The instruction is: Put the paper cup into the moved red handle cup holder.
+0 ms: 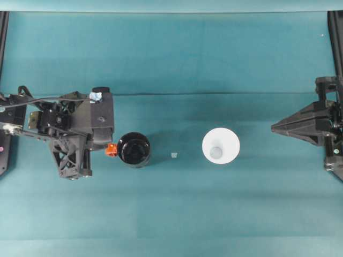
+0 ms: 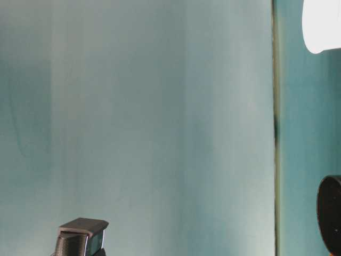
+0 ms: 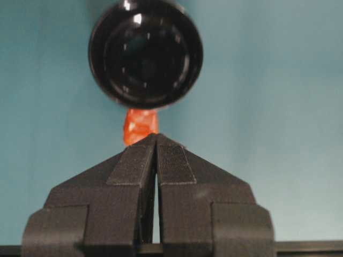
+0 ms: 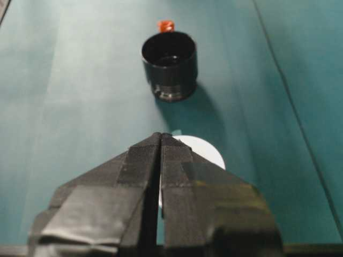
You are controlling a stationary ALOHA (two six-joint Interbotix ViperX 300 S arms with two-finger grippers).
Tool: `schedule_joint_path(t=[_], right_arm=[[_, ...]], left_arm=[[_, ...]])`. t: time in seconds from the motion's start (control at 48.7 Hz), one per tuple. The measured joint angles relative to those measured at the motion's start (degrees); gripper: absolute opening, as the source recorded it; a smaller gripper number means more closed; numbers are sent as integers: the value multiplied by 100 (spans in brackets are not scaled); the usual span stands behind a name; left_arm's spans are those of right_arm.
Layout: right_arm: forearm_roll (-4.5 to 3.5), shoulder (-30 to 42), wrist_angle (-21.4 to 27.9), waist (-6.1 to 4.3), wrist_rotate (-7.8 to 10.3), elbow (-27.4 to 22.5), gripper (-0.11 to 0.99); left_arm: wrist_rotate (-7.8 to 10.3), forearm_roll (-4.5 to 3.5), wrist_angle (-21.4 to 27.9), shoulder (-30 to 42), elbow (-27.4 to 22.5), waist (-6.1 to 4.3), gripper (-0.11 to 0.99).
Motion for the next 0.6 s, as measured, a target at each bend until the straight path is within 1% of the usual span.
schedule_joint_path(t=[0.062, 0.082, 0.144, 0.226, 0.246, 0.287, 0.308, 0.328, 0.349, 0.37, 0.39, 0.452, 0.493, 0.595], right_arm=[[-9, 0, 9, -9, -9, 0, -10], [0, 0, 9, -18, -9, 0, -10], [-9, 0, 0, -35, 0, 0, -10], [0, 0, 9, -35, 0, 0, -10], [-9, 0, 9, -35, -9, 0, -10], [0, 0, 9, -35, -9, 0, -10], [-9, 0, 9, -35, -9, 0, -10], [0, 0, 9, -35, -9, 0, -10], [-9, 0, 9, -35, 0, 0, -10], [0, 0, 9, -44, 0, 0, -10], [-9, 9, 9, -44, 0, 0, -10], [-9, 0, 9, -35, -9, 0, -10], [0, 0, 26, -44, -9, 0, -10], [-9, 0, 97, -62, 0, 0, -10]], left_arm=[[9, 0, 9, 0, 0, 0, 3], [9, 0, 18, 9, 0, 0, 3], [9, 0, 18, 9, 18, 0, 8], [9, 0, 18, 26, 70, 35, 27], [0, 0, 18, 35, 79, 44, 32], [0, 0, 9, 53, 97, 62, 44], [0, 9, 0, 62, 97, 70, 51], [0, 0, -9, 70, 105, 70, 57], [0, 0, -18, 79, 105, 70, 64], [0, 9, -26, 105, 114, 70, 72], [9, 0, -44, 123, 114, 70, 78], [35, 9, -123, 176, 132, 70, 91], [44, 0, -167, 202, 132, 70, 96], [53, 9, -264, 264, 132, 62, 95]])
